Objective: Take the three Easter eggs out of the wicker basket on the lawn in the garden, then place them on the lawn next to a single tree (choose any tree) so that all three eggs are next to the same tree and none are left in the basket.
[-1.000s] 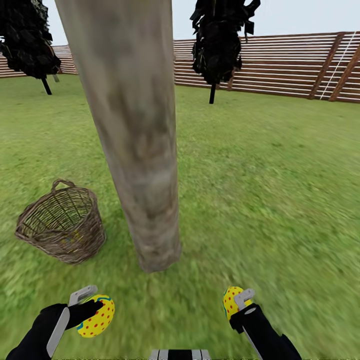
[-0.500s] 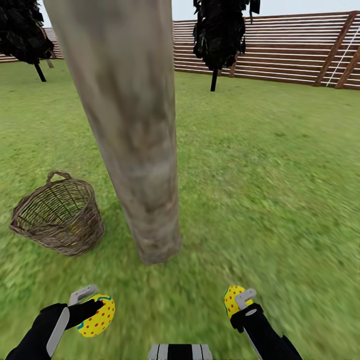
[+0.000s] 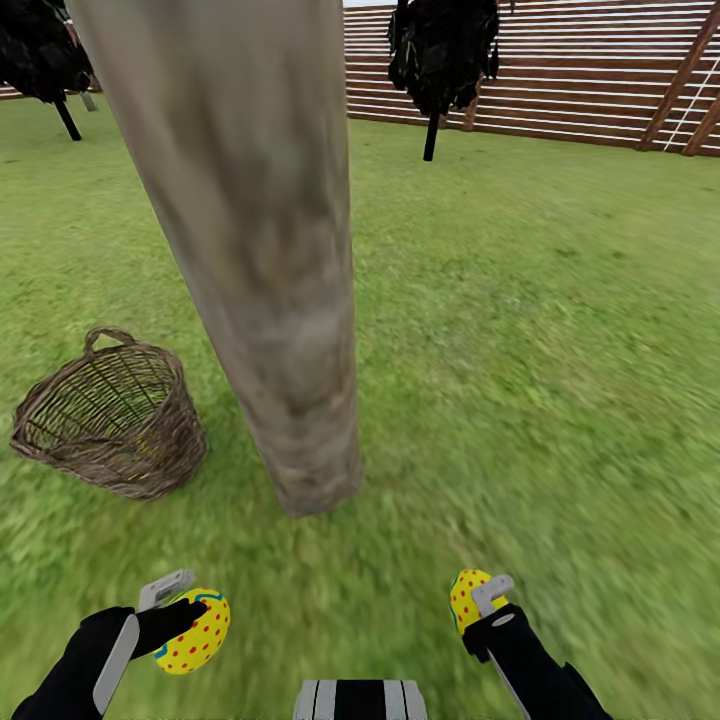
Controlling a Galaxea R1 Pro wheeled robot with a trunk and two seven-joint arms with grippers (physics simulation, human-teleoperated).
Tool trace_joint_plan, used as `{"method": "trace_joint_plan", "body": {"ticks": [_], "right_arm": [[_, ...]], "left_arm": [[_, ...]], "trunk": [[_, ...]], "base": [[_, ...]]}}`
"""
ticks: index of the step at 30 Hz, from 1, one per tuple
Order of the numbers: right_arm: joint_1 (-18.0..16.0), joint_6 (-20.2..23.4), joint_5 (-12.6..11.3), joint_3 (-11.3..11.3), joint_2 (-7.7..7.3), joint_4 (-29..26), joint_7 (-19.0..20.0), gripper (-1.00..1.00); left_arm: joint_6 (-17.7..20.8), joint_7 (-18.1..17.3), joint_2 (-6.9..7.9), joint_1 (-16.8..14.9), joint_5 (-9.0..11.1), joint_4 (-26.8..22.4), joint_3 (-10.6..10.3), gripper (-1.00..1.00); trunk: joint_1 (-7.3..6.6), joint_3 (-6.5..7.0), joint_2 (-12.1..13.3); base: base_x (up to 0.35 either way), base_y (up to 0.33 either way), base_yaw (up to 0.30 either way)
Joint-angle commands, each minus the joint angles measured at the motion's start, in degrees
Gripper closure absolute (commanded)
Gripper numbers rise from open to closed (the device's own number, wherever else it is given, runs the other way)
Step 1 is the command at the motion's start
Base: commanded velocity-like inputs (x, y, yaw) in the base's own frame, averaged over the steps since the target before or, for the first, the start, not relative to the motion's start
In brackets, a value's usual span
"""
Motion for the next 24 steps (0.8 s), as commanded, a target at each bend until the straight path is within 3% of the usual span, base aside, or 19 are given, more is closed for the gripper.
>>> {"method": "trace_joint_plan", "body": {"ticks": [1, 7, 10, 22, 24], "right_arm": [[0.0, 0.4, 0.1, 0.3, 0.01, -0.1, -0.3, 1.00], [0.0, 0.4, 0.1, 0.4, 0.21, 0.0, -0.3, 1.00], [0.0, 0.4, 0.1, 0.5, 0.21, 0.0, -0.3, 1.00], [0.0, 0.4, 0.6, 0.9, 0.30, 0.2, -0.3, 1.00], [0.0, 0.4, 0.6, 0.9, 0.30, 0.2, -0.3, 1.00]], "left_arm": [[0.3, -0.3, -0.02, 0.0, -0.1, -0.1, 0.2, 1.00], [0.3, -0.3, -0.02, 0.0, -0.1, -0.1, 0.2, 1.00], [0.4, -0.3, -0.02, 0.0, -0.1, -0.1, 0.2, 1.00], [0.4, -0.3, 0.13, 0.0, 0.0, -0.1, 0.2, 1.00], [0.4, -0.3, 0.15, 0.0, 0.9, -0.1, 0.2, 1.00]], "trunk": [[-0.01, -0.04, 0.0], [-0.01, -0.04, 0.0], [-0.01, -0.04, 0.0], [0.30, -2.70, -0.2], [0.35, -3.14, -0.2]], "base": [[0.174, 0.000, 0.000], [0.306, 0.000, 0.000], [0.043, 0.000, 0.000], [0.001, 0.000, 0.000], [0.000, 0.000, 0.000]]}}
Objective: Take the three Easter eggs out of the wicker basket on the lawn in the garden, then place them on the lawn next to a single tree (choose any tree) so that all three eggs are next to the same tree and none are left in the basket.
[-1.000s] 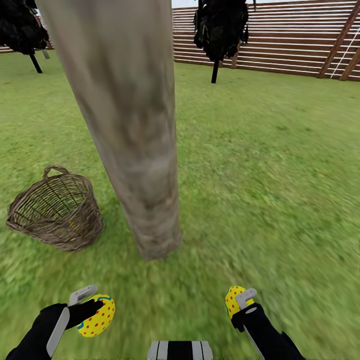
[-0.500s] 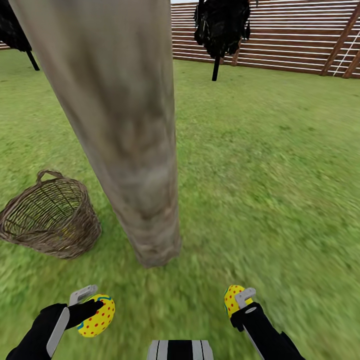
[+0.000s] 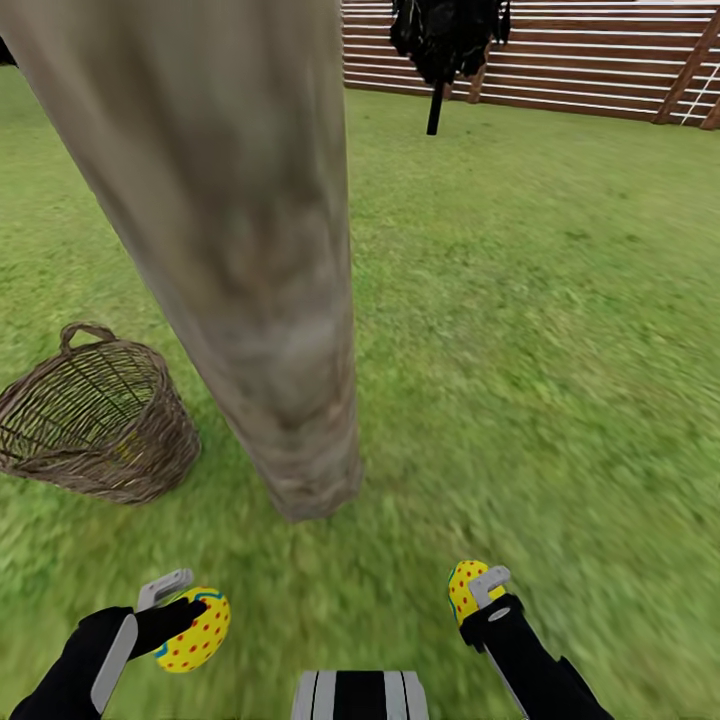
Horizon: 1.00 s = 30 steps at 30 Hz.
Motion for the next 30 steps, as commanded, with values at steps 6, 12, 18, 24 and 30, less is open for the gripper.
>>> {"method": "trace_joint_plan", "body": {"ticks": [6, 12, 18, 24, 30], "right_arm": [[0.0, 0.2, -1.9, 0.5, -0.05, 2.1, 0.0, 1.00], [0.0, 0.2, -1.9, 0.5, -0.05, 2.2, 0.0, 1.00], [0.0, 0.2, -2.0, 0.5, -0.05, 2.3, 0.0, 1.00], [0.0, 0.1, -2.2, 0.4, -0.05, 2.3, 0.0, -1.00], [0.0, 0.1, -2.4, 0.4, -0.05, 2.4, 0.0, -1.00]], "left_arm": [[0.3, -0.3, 0.02, -0.1, 0.8, 0.0, 0.1, 1.00], [0.4, -0.3, -0.03, -0.1, 1.0, 0.0, 0.2, -1.00], [0.4, -0.3, -0.03, -0.1, 1.0, 0.0, 0.2, -1.00], [0.4, -0.3, -0.03, -0.1, 1.0, 0.1, 0.3, -1.00], [0.4, -0.3, -0.03, -0.1, 1.0, 0.1, 0.3, -1.00]], "trunk": [[0.10, -0.72, 0.0], [0.10, -0.72, 0.0], [0.10, -0.72, 0.0], [0.10, -0.72, 0.0], [0.04, -0.27, 0.0]], "base": [[0.000, 0.000, 0.000], [0.000, 0.000, 0.000], [0.000, 0.000, 0.000], [0.000, 0.000, 0.000], [0.000, 0.000, 0.000]]}}
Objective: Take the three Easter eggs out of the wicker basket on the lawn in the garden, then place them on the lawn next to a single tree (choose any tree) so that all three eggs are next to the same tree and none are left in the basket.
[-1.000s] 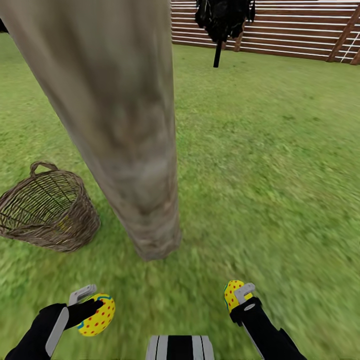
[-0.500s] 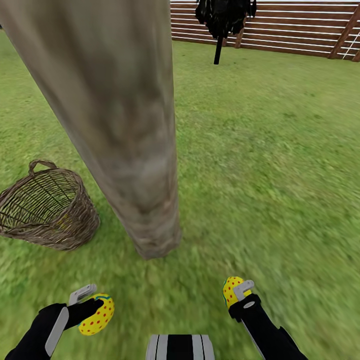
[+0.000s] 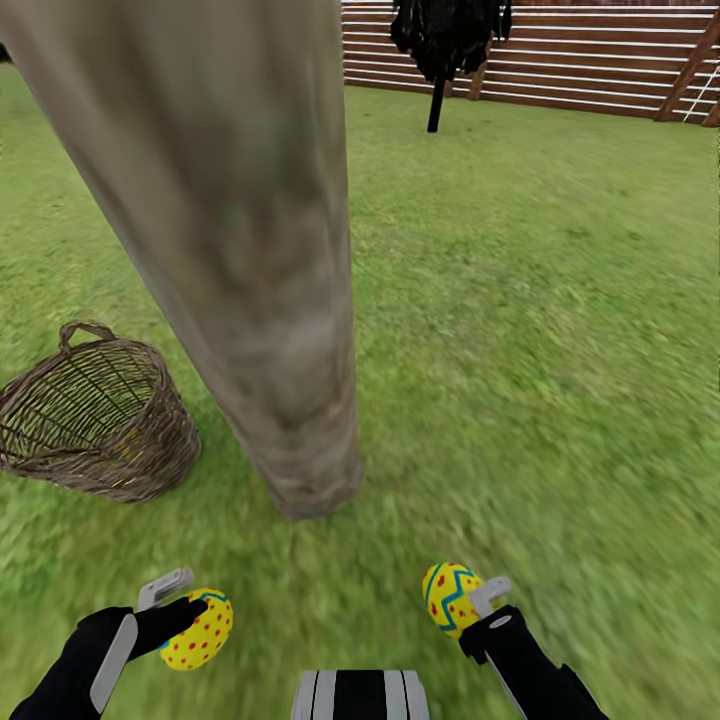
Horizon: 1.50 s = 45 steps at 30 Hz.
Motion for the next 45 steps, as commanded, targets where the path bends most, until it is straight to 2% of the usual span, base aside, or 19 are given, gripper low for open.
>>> {"method": "trace_joint_plan", "body": {"ticks": [1, 24, 45], "right_arm": [[0.0, 0.4, 0.1, 0.3, -0.07, -0.1, -0.2, -1.00], [0.0, 0.4, 0.1, 0.4, -0.07, 0.0, -0.2, -1.00], [0.0, 0.4, 0.1, 0.1, -0.08, 0.1, -0.2, -1.00]], "left_arm": [[0.3, -0.3, -0.02, 0.0, -0.1, -0.1, 0.2, -1.00], [0.3, -0.2, -0.02, 0.0, -0.1, -0.1, 0.3, -1.00], [0.4, -0.1, -0.03, 0.0, -0.2, 0.4, 0.2, -1.00]], "trunk": [[-0.03, 0.19, 0.0], [-0.63, 5.29, 0.3], [-1.17, 9.94, 0.6]], "base": [[0.000, 0.000, 0.000], [-0.284, 0.000, 0.000], [-0.011, 0.000, 0.000]]}}
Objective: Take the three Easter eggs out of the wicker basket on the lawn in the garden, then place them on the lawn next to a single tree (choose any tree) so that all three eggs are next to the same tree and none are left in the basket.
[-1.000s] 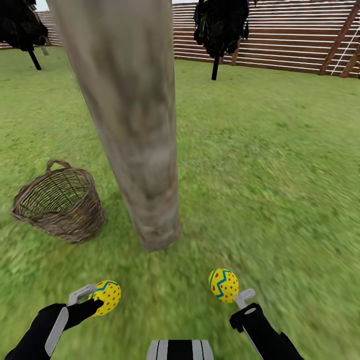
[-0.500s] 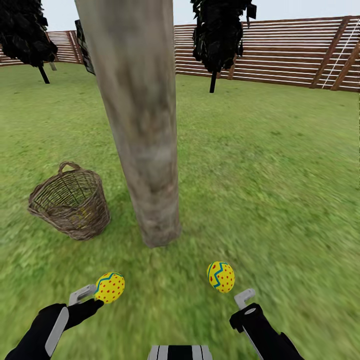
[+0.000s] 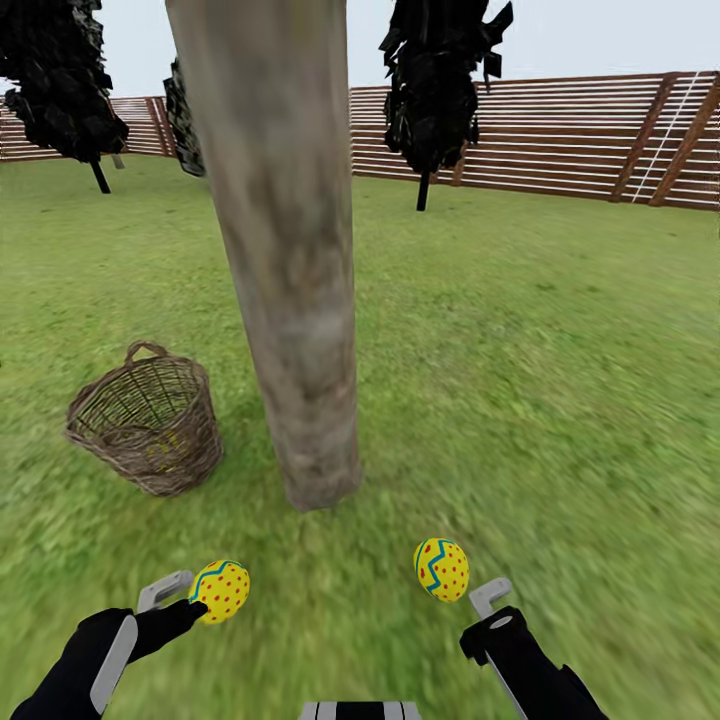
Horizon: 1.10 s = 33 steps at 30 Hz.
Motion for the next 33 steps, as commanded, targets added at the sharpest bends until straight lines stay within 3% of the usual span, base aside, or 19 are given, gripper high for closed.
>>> {"method": "trace_joint_plan", "body": {"ticks": [1, 17, 24, 33], "right_arm": [[0.0, 0.4, 0.1, 0.3, -0.08, -0.1, -0.2, -1.00], [0.0, 0.5, 0.0, -0.3, -0.41, 3.4, -0.2, -1.00], [0.0, 2.2, -0.1, -7.2, -0.75, 5.7, 0.2, -1.00], [0.0, 10.3, -0.9, -8.4, -1.90, 2.8, 5.5, -1.00]], "left_arm": [[0.3, -0.3, -0.02, 0.0, -0.2, -0.1, 0.2, -1.00], [0.4, -0.4, 0.17, 0.0, -0.3, 1.1, 0.3, -1.00], [0.2, -0.6, 0.22, 0.0, -0.4, 4.4, 0.9, -1.00], [0.2, -0.6, 0.00, 0.0, -0.4, 4.7, 0.7, -1.00]], "trunk": [[-0.03, 0.17, 0.0], [-0.45, 2.45, 0.2], [-0.63, 3.35, 0.3], [-0.86, 4.50, 0.4]], "base": [[0.000, 0.000, 0.000], [0.000, 0.000, 0.000], [0.000, 0.000, 0.000], [0.000, 0.000, 0.000]]}}
